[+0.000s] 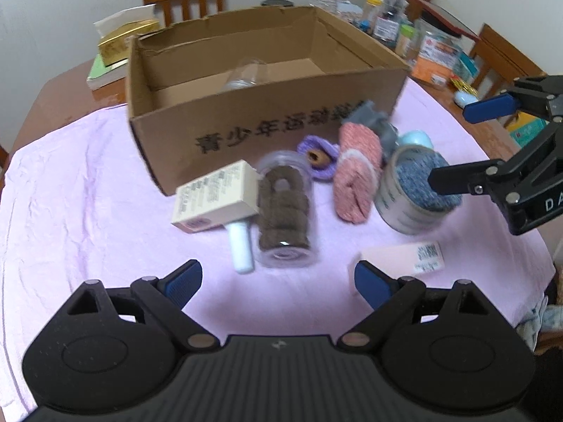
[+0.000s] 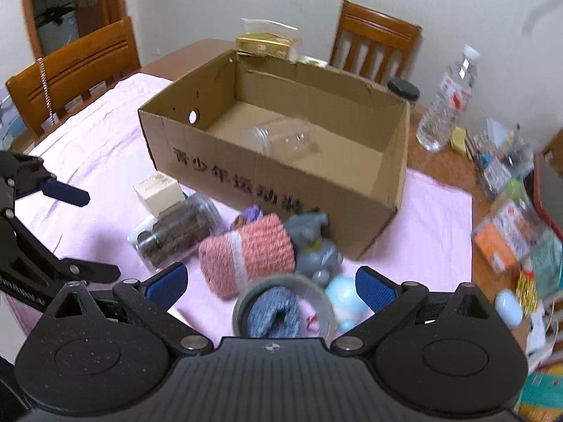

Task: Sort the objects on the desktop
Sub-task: 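Move both tools back toward the remaining objects on the cloth, then grasp the pink-white QR-code box with the left tool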

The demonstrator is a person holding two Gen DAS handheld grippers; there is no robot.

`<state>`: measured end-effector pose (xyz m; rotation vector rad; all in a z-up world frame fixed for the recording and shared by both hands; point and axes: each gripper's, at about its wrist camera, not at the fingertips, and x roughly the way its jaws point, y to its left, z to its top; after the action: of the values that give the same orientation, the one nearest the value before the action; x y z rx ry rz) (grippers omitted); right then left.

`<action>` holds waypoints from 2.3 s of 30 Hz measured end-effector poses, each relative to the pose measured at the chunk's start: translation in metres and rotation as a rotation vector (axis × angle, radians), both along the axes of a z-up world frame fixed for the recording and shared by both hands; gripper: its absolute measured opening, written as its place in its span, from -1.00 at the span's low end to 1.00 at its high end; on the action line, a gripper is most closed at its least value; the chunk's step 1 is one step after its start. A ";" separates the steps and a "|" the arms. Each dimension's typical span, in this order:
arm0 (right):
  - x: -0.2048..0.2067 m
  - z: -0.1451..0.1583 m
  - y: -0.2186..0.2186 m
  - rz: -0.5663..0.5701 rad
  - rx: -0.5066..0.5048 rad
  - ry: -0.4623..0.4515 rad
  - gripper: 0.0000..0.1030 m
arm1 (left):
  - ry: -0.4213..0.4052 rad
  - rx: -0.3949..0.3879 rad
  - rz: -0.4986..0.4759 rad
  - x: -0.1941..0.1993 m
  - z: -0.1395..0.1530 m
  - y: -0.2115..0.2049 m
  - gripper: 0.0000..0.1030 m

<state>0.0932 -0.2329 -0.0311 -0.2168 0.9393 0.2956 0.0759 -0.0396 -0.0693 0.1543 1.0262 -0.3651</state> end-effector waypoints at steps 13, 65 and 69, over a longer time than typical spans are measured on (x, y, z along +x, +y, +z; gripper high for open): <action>-0.030 -0.011 -0.032 -0.009 0.015 0.027 1.00 | -0.002 -0.047 0.045 -0.027 -0.002 -0.039 0.82; -0.019 -0.024 -0.053 0.275 -0.014 0.018 0.66 | -0.011 -0.011 0.149 -0.022 -0.036 -0.088 0.57; -0.014 -0.028 -0.046 0.302 -0.023 0.031 0.57 | -0.011 -0.019 0.154 -0.023 -0.035 -0.082 0.57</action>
<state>0.0793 -0.2786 -0.0588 -0.3777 0.9410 0.5674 0.0533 -0.1220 -0.1039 0.0594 1.0160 -0.2338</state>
